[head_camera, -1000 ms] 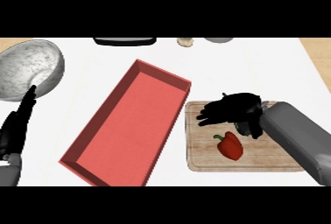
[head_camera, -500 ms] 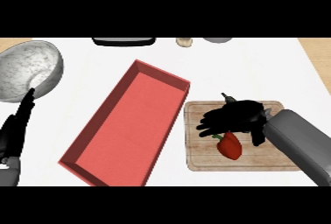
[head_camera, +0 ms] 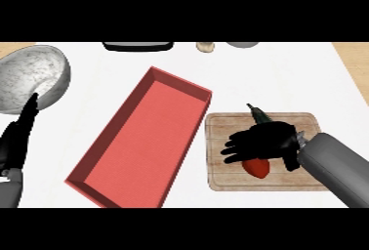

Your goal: Pick the bell pepper from the cutting board and place it in the cardboard box

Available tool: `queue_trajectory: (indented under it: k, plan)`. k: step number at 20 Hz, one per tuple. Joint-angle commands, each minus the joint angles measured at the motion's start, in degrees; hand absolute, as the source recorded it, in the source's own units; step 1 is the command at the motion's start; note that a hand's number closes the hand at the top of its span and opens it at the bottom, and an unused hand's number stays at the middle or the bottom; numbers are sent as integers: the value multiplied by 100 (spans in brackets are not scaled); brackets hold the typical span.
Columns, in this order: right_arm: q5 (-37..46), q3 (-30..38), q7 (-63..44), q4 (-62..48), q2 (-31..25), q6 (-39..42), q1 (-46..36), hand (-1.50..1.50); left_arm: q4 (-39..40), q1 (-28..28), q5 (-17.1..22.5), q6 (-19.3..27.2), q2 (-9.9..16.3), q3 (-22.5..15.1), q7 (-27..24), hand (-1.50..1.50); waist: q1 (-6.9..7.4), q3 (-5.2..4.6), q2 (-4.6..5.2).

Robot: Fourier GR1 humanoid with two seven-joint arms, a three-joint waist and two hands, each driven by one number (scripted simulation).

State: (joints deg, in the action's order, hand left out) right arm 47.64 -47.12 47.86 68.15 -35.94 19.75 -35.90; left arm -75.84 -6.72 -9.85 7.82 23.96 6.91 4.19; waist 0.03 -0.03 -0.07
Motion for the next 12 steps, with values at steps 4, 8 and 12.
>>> queue_trajectory:
  k: [4, 8, 12]
  plan:
    - [676, -45, -210, -419, 667, 328, 148, -150, 200, -102, -40, -119, -167, 25, -102, 0, 30, 2, 16]
    - [657, 504, 67, -345, 665, -618, 467, 150, -191, 47, -239, 55, -256, -9, 127, 0, 13, 5, 8]
    - [838, 827, 55, -666, 1101, -933, 429, 150, -354, 238, -249, -16, -322, -6, 37, 0, 44, 5, 8]
